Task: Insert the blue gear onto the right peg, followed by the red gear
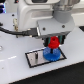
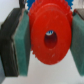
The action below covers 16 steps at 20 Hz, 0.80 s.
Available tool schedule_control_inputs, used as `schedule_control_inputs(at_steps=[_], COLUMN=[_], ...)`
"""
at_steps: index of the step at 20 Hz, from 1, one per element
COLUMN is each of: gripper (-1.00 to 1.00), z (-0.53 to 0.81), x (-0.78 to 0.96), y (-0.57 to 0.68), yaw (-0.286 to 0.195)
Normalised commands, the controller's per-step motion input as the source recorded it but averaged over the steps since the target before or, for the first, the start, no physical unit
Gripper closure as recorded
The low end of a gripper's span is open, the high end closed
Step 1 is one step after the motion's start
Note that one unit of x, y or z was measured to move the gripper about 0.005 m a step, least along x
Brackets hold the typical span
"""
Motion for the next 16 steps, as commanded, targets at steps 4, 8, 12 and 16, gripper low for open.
schedule_control_inputs(at_steps=[4,8,12,16], gripper=[1.0,1.0,1.0,1.0], z=[0.12,-0.35,-0.64,-0.47], x=[0.45,0.21,0.01,0.0], y=[0.11,0.05,0.14,0.1], yaw=[0.0,0.0,0.0,0.0])
